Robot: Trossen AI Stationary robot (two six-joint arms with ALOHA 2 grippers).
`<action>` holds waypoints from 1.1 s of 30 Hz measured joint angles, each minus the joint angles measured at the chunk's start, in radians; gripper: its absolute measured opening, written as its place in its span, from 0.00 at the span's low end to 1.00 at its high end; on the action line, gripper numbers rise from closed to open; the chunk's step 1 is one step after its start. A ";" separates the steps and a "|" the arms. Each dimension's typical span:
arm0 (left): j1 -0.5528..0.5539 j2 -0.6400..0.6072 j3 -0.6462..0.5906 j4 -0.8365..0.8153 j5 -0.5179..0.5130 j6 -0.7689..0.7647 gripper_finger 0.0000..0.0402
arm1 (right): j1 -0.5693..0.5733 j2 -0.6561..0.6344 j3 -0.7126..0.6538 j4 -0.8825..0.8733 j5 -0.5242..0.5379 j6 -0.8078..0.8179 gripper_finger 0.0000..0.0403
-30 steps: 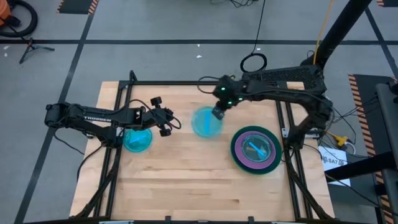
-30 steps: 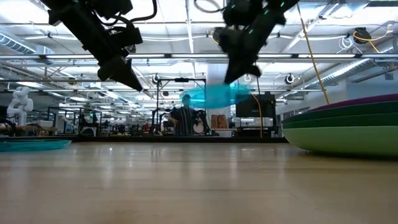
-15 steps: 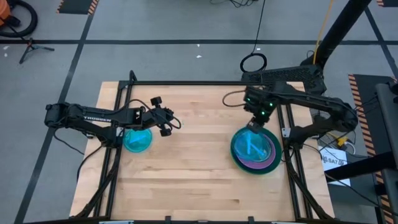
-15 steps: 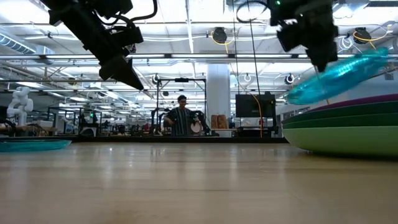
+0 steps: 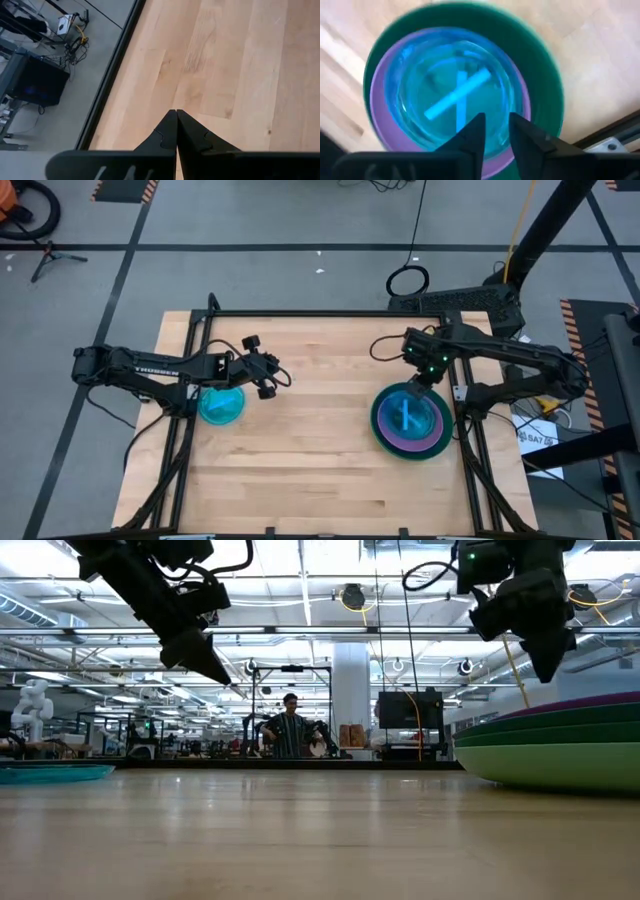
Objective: Stack plastic plates
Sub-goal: Stack the blue plate on top of the other blue plate
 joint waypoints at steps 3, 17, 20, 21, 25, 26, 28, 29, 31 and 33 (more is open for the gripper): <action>0.000 0.000 0.000 -0.006 0.000 -0.044 0.00 | 0.003 -0.013 0.000 0.063 0.081 0.025 0.25; -0.015 0.000 0.000 -0.681 0.125 -0.950 0.00 | 0.102 -0.021 -0.142 0.848 0.350 -0.259 0.29; -0.040 0.000 0.000 -0.732 0.114 -1.074 0.00 | 0.100 -0.020 -0.173 0.916 0.350 -0.318 0.29; -0.050 0.000 0.000 -0.735 0.114 -1.094 0.00 | 0.100 -0.020 -0.176 0.920 0.351 -0.328 0.29; -0.084 0.000 -0.002 -0.734 0.124 -1.178 0.00 | 0.100 -0.020 -0.187 0.912 0.352 -0.338 0.29; -0.096 0.000 -0.009 -0.727 0.130 -1.198 0.00 | 0.100 -0.020 -0.187 0.900 0.352 -0.342 0.29; -0.125 0.003 -0.039 -0.715 0.147 -1.231 0.00 | 0.100 -0.020 -0.187 0.876 0.351 -0.359 0.29; -0.137 0.008 -0.059 -0.707 0.161 -1.250 0.00 | 0.100 -0.020 -0.187 0.859 0.352 -0.365 0.29; -0.156 0.020 -0.095 -0.705 0.195 -1.302 0.00 | 0.100 -0.020 -0.187 0.834 0.353 -0.374 0.29; -0.168 0.040 -0.118 -0.705 0.228 -1.348 0.00 | 0.100 -0.020 -0.187 0.828 0.353 -0.387 0.29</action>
